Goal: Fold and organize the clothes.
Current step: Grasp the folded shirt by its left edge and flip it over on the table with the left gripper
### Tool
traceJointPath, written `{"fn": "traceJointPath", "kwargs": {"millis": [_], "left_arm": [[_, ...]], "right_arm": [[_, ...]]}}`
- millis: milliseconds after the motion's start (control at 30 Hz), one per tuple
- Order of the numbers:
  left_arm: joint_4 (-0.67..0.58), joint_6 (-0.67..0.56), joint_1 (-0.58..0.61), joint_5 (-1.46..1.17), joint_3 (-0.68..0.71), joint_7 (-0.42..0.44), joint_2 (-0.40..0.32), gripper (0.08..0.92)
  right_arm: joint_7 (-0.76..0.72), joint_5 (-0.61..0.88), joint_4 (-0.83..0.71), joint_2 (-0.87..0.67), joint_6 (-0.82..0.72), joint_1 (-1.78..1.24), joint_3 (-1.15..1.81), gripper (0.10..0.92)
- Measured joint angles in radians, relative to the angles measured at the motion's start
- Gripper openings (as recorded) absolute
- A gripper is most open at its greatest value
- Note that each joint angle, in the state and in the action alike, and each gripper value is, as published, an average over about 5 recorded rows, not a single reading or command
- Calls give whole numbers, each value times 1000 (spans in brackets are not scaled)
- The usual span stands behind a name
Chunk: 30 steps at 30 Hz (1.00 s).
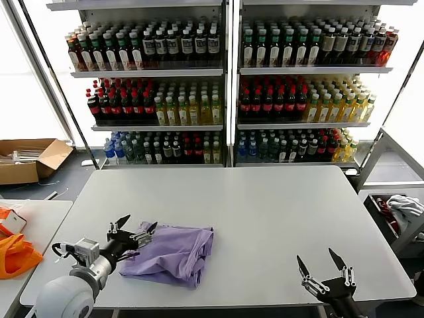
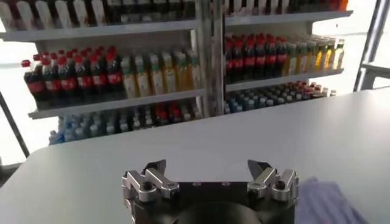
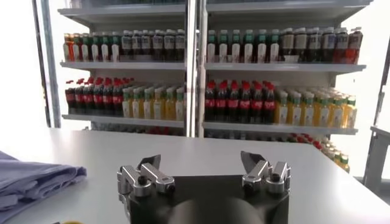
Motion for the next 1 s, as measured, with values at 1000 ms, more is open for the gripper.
{"fn": "traceJointPath", "kwargs": {"millis": [1000], "left_arm": [[152, 6, -6, -19, 66, 9, -93, 498]], "right_arm": [[6, 2, -10, 2, 5, 5, -5, 823]]}}
